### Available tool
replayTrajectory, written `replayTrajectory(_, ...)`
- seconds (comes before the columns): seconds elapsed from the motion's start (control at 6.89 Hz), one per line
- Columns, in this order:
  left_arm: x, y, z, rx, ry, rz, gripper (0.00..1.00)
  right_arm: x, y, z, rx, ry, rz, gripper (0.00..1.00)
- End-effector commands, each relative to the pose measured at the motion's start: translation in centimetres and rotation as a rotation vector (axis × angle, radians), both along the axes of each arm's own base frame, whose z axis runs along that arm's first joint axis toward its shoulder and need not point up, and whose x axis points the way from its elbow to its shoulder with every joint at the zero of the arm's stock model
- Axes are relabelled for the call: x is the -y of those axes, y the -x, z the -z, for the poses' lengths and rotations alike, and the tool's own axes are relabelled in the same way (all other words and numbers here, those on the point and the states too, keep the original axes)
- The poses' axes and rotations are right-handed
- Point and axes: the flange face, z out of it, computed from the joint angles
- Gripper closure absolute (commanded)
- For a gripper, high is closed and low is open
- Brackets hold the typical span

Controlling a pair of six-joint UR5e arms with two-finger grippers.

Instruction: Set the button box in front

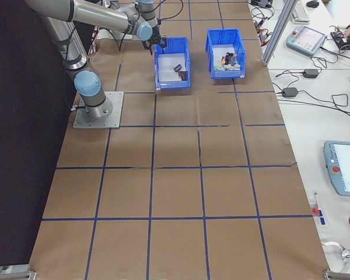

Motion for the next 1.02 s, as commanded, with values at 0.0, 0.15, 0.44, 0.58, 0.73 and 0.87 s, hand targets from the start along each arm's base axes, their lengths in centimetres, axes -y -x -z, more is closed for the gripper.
replayTrajectory(0.0,0.0,0.0,-0.1,-0.001,0.002,0.0,0.0,2.2,1.4,-4.9,0.004,-0.008,0.075,0.0)
replayTrajectory(0.15,0.0,0.0,-0.1,-0.001,0.002,0.0,0.0,4.9,3.4,-7.5,-0.002,-0.03,0.144,0.0)
replayTrajectory(0.44,0.0,0.1,-0.1,-0.001,0.002,0.001,0.0,10.4,8.7,-12.2,0.093,-0.039,0.338,0.0)
replayTrajectory(0.58,0.0,0.0,-0.1,0.001,0.002,0.0,0.0,13.0,12.8,-13.6,0.145,-0.026,0.516,0.0)
replayTrajectory(0.73,0.0,0.0,0.0,0.001,0.001,0.0,0.0,14.4,15.6,-14.4,0.175,-0.031,0.602,0.0)
replayTrajectory(0.87,0.0,0.0,0.0,-0.001,0.001,0.0,0.0,15.9,18.1,-16.0,0.207,0.004,0.774,0.0)
